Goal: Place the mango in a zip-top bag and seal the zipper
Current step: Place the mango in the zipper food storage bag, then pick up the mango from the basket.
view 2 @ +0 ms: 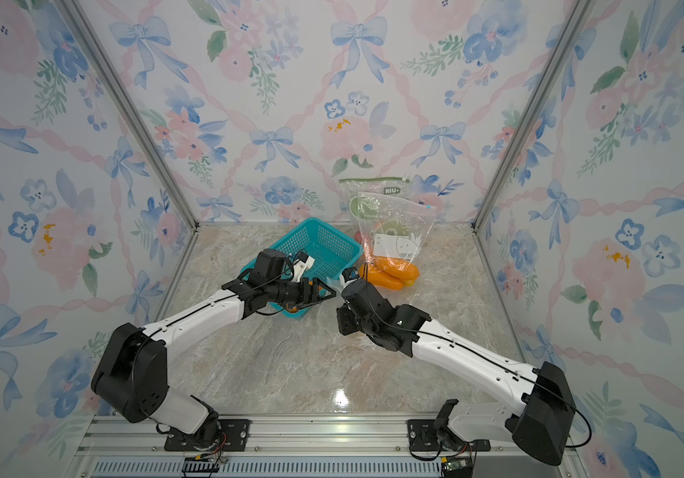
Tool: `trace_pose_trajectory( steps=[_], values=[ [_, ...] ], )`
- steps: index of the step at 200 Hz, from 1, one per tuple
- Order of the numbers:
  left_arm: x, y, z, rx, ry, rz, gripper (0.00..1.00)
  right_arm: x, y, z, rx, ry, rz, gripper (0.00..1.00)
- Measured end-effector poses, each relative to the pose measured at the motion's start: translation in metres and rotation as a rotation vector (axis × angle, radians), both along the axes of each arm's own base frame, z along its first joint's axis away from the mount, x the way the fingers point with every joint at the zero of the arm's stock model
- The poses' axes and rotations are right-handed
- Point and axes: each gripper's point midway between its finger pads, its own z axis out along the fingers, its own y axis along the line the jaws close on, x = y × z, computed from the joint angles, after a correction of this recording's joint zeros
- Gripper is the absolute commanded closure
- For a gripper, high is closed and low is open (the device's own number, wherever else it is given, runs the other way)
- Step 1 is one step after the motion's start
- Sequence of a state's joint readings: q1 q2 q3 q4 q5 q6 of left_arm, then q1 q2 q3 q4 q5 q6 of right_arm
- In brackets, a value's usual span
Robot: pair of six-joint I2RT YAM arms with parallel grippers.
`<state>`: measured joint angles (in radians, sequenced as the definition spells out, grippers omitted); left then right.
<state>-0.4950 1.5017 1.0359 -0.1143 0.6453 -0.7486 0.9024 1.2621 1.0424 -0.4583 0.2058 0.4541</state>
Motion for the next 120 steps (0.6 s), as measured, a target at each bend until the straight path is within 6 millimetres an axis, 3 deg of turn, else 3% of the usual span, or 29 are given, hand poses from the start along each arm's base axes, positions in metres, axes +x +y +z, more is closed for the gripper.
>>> trace_pose_trajectory(
  steps=[34,55,80,120],
  values=[
    [0.025,0.033,0.036,0.088,-0.248,0.131,0.22,0.000,-0.011,0.003,0.020,-0.007,-0.033,1.00],
    [0.044,0.049,0.038,0.198,-0.364,0.201,0.22,-0.001,-0.016,0.008,0.039,-0.015,-0.047,1.00],
    [0.069,0.058,0.014,0.363,-0.422,0.205,0.22,-0.002,-0.020,0.014,0.063,-0.025,-0.059,1.00],
    [0.095,0.051,-0.041,0.553,-0.425,0.049,0.23,-0.002,-0.023,0.013,0.074,-0.022,-0.074,1.00]
  ],
)
